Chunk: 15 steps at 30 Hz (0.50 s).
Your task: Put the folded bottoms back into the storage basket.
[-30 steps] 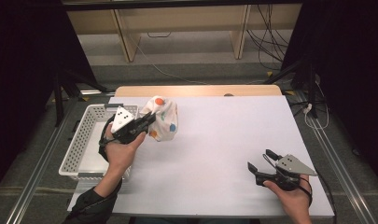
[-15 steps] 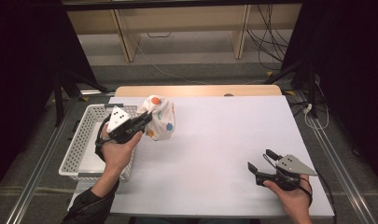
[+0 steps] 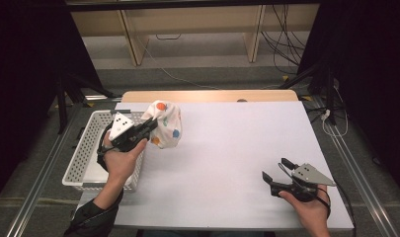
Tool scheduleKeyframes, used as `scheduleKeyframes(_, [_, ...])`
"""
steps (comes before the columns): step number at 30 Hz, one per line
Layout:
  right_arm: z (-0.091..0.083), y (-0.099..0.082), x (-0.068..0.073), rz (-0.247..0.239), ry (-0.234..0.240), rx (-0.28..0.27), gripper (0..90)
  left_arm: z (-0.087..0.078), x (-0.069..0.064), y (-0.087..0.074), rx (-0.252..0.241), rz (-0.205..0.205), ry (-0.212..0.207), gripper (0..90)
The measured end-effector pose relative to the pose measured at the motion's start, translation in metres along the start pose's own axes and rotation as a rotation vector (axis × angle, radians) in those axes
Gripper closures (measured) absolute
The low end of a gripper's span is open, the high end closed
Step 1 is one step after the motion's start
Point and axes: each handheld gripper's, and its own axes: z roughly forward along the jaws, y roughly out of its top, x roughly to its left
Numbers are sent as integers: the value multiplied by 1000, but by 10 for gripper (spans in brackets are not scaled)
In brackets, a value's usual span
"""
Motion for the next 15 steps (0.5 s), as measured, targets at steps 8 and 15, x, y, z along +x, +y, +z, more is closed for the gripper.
scheduleKeyframes(8, [0, 0, 0, -1, -2, 2, 169, -3, 3, 0, -1, 0, 6, 844])
scheduleKeyframes(15, [0, 0, 0, 1, -2, 3, 169, -4, 5, -1, -1, -4, 11, 844])
